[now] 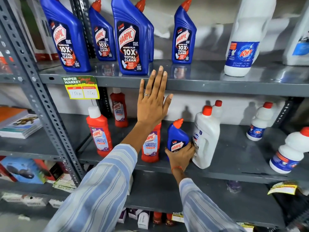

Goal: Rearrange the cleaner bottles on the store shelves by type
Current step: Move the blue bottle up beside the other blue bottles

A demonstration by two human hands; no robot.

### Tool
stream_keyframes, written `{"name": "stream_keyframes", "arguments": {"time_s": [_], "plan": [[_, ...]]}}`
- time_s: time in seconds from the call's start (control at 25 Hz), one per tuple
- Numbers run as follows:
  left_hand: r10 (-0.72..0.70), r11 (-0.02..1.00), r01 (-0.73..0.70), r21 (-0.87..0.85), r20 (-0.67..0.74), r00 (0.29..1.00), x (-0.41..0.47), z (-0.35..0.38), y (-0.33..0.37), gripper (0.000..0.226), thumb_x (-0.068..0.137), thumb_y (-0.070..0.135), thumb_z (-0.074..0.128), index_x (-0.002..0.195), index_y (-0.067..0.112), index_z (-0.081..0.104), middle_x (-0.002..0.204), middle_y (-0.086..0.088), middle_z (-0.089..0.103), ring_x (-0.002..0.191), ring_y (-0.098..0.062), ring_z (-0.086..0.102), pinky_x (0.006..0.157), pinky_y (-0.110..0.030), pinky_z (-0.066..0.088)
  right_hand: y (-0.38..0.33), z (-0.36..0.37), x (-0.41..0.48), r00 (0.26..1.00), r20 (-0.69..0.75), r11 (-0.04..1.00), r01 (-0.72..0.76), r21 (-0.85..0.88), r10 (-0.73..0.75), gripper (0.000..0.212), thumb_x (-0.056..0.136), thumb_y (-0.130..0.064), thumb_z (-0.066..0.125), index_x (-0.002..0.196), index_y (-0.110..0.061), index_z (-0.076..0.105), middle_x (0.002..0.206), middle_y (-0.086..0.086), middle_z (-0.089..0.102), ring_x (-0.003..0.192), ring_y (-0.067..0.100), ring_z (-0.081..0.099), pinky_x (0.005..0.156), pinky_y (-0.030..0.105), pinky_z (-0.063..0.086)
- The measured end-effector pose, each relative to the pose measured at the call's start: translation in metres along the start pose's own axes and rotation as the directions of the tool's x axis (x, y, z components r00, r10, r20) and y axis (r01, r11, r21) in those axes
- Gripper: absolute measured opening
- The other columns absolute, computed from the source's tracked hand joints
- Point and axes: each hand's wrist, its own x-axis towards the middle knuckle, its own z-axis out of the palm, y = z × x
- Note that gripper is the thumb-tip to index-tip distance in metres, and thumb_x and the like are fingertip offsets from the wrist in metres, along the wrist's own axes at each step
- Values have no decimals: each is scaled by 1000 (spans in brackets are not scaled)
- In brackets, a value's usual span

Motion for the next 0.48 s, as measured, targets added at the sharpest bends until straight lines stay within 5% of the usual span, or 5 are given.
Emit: {"name": "stream_keyframes", "arguments": {"time_s": [0.32, 0.48], "plan": [[-11, 1000, 10, 24, 23, 1000, -1, 0, -2, 64, 101, 44, 32, 151, 10, 13, 158, -8, 20, 146, -23, 14, 118, -44, 5, -74, -67, -9, 951, -193, 918, 286, 273, -239, 104, 43, -32, 92, 126, 0, 38, 124, 20, 47, 118, 29, 42, 107, 34, 35], [-10, 1000, 10, 0, -1, 1000, -1, 2, -1, 64, 98, 40, 35, 151, 9, 16, 158, -8, 20, 146, -24, 14, 119, -43, 3, -151, -129, 6, 890, -319, 804, 438, 403, -326, 108, 41, -28, 93, 128, 0, 36, 123, 18, 43, 109, 13, 39, 96, -2, 26]]}}
